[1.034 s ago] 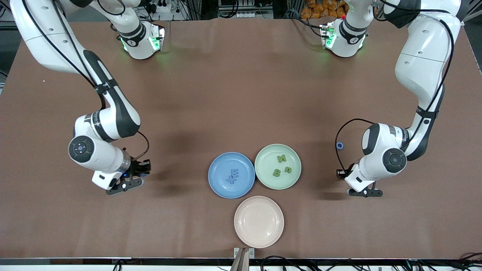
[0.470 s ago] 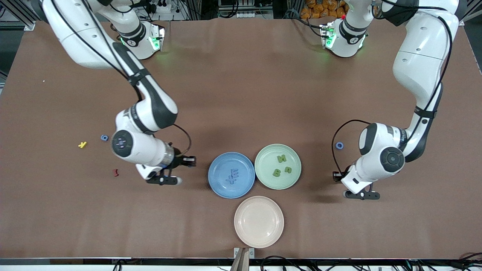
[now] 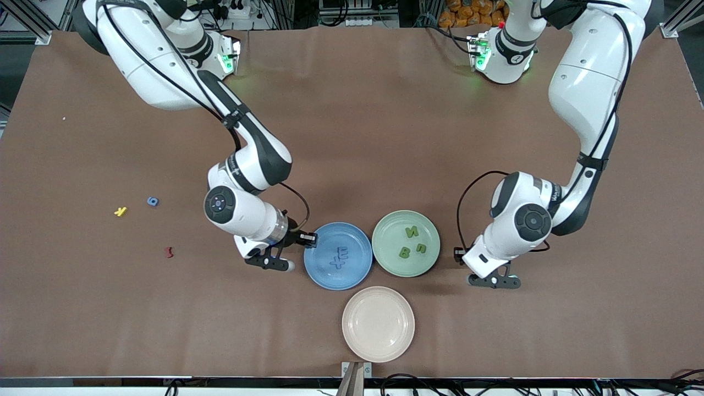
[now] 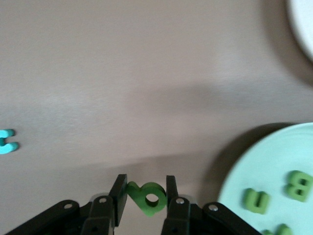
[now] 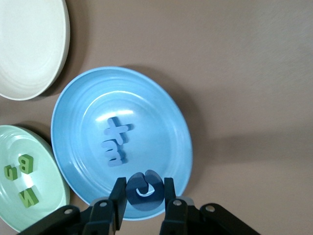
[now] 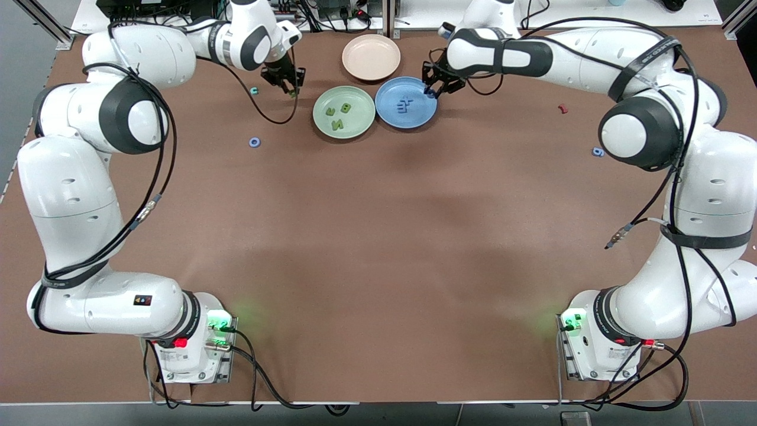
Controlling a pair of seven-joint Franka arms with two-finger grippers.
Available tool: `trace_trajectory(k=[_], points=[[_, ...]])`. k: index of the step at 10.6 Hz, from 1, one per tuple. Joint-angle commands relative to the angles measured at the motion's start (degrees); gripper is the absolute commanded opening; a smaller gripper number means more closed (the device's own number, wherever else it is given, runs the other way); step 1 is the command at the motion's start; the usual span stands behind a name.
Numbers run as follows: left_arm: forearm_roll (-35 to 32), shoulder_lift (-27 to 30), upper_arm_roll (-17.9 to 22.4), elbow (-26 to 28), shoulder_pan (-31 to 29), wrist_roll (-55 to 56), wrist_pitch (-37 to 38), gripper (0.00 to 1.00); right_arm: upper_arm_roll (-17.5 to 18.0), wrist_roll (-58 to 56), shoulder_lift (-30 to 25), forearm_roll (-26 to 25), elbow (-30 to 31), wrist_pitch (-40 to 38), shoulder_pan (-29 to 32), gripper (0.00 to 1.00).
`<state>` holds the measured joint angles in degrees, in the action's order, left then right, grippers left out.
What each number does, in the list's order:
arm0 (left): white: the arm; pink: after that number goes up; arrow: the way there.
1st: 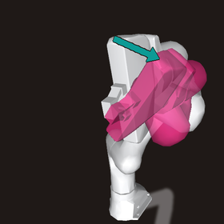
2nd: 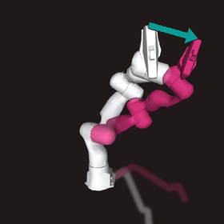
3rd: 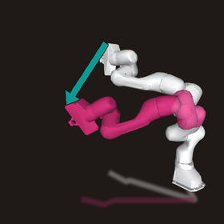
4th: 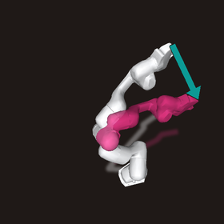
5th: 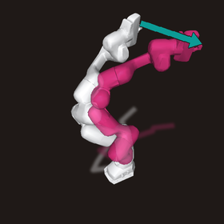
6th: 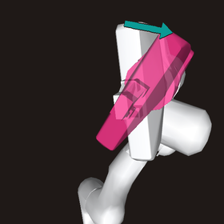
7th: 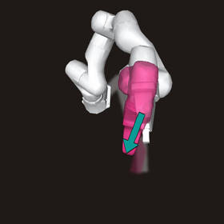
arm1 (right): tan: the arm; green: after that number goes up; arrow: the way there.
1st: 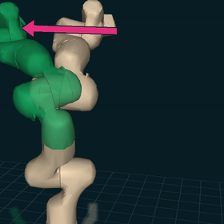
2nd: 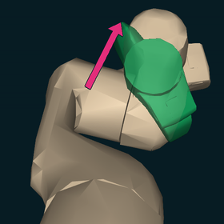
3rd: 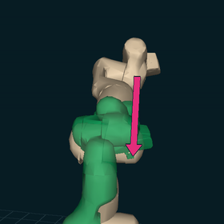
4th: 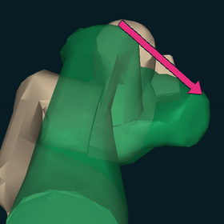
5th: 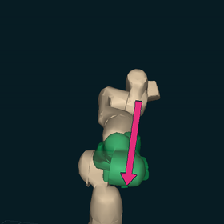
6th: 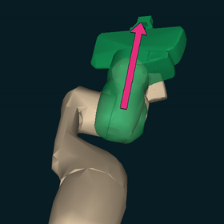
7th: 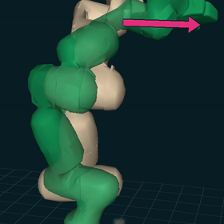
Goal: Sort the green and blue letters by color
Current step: 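Carry b to green plate while the right gripper carries c to blue plate, then release b in green plate while the right gripper releases c in blue plate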
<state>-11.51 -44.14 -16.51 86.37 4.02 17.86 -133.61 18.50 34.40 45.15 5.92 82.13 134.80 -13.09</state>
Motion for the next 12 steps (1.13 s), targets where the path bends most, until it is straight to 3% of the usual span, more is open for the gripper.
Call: trace_trajectory(k=[1, 2, 4, 8, 10, 12], points=[[0.62, 1.42, -2.21, 0.2, 0.8, 1.47, 0.19, 0.0, -0.66, 2.25, 1.69, 0.32, -2.67, 0.2, -1.23, 0.99], [0.62, 1.42, -2.3, 0.2, 2.03, 2.17, 0.19, 0.0, -1.01, 1.9, 1.69, -0.38, -2.67, 0.11, -1.32, 1.0], [0.7, 1.42, -2.39, 0.11, 4.84, 4.98, 0.19, 0.0, -1.01, 1.81, 1.26, -6.59, -2.06, -1.46, -0.45, 1.0], [0.53, 1.42, -2.39, -0.24, 8.46, 8.77, 0.19, 0.15, -2.94, -0.98, -0.32, -11.35, -0.57, -11.2, 2.62, 1.0], [0.53, 1.6, -2.39, -0.33, 9.07, 9.65, 0.19, 0.25, -2.95, -4.42, -2.51, -14.61, 3.81, -11.32, 4.91, 1.0], [0.18, 1.77, -2.39, -0.59, 8.9, 9.65, 0.19, 0.74, -2.86, -7.05, -5.68, -22.14, 8.81, -11.06, 7.98, 1.0]])
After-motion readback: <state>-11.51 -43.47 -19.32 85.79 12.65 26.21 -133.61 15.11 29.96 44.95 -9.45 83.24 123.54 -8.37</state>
